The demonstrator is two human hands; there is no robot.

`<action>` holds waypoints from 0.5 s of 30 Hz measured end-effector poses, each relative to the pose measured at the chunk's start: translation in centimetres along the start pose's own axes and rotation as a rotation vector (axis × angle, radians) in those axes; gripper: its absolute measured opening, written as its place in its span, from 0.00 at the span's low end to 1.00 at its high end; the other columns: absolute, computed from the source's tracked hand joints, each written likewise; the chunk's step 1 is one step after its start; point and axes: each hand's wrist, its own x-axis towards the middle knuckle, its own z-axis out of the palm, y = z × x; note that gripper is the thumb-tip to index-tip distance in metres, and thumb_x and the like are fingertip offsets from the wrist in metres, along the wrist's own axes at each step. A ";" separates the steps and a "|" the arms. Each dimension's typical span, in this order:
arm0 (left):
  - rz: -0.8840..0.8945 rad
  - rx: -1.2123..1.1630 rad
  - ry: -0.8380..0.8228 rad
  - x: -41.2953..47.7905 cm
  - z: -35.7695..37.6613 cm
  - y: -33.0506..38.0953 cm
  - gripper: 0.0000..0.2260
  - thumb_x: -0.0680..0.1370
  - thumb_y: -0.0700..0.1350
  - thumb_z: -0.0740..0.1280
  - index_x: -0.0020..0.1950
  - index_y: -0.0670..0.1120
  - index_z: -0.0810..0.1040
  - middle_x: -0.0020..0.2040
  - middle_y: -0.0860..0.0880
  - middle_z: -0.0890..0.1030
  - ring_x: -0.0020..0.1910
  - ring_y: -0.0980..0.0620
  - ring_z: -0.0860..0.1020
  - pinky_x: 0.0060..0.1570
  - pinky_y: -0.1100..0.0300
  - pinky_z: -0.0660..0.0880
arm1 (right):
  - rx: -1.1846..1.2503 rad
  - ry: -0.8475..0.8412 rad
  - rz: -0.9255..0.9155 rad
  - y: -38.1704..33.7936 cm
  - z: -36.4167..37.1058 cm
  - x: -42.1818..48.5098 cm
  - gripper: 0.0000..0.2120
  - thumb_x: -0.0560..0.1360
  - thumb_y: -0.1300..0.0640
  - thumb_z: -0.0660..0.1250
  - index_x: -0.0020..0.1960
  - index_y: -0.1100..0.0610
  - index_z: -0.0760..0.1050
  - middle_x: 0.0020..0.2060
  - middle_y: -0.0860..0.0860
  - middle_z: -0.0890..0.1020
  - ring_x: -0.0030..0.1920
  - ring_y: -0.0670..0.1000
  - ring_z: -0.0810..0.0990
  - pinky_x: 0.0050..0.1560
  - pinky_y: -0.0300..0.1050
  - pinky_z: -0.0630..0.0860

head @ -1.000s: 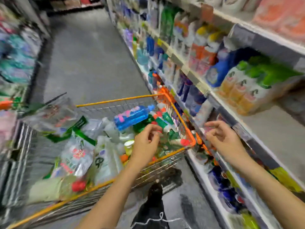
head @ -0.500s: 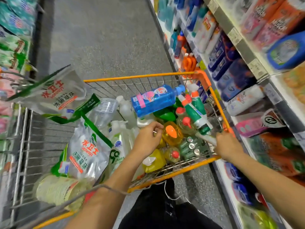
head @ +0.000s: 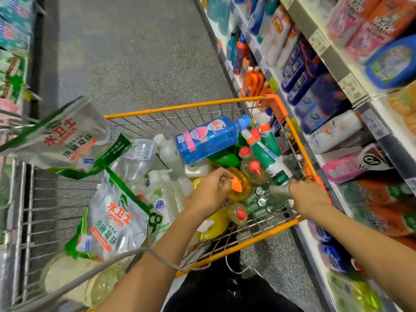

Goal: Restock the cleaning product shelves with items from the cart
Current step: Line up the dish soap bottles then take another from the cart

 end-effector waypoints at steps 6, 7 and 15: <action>0.144 0.069 -0.090 -0.3 0.4 2.2 0.09 0.78 0.41 0.66 0.57 0.49 0.76 0.50 0.53 0.78 0.49 0.51 0.76 0.53 0.53 0.75 | 0.053 0.037 -0.089 1.7 -5.0 -3.2 0.15 0.76 0.57 0.63 0.62 0.55 0.69 0.57 0.52 0.80 0.58 0.55 0.79 0.50 0.46 0.74; 0.166 0.090 -0.126 -0.3 0.4 2.6 0.12 0.77 0.42 0.68 0.60 0.49 0.75 0.54 0.51 0.78 0.53 0.52 0.76 0.56 0.53 0.74 | 0.067 0.040 -0.110 2.1 -6.3 -4.0 0.15 0.76 0.55 0.63 0.62 0.54 0.69 0.58 0.53 0.79 0.58 0.56 0.79 0.49 0.46 0.73; 0.359 0.116 -0.298 -1.6 1.2 8.1 0.33 0.73 0.55 0.73 0.73 0.50 0.64 0.71 0.50 0.69 0.69 0.53 0.68 0.69 0.52 0.66 | 0.168 0.107 -0.371 7.3 -18.2 -12.5 0.21 0.73 0.47 0.69 0.65 0.48 0.72 0.39 0.45 0.73 0.43 0.51 0.73 0.45 0.47 0.74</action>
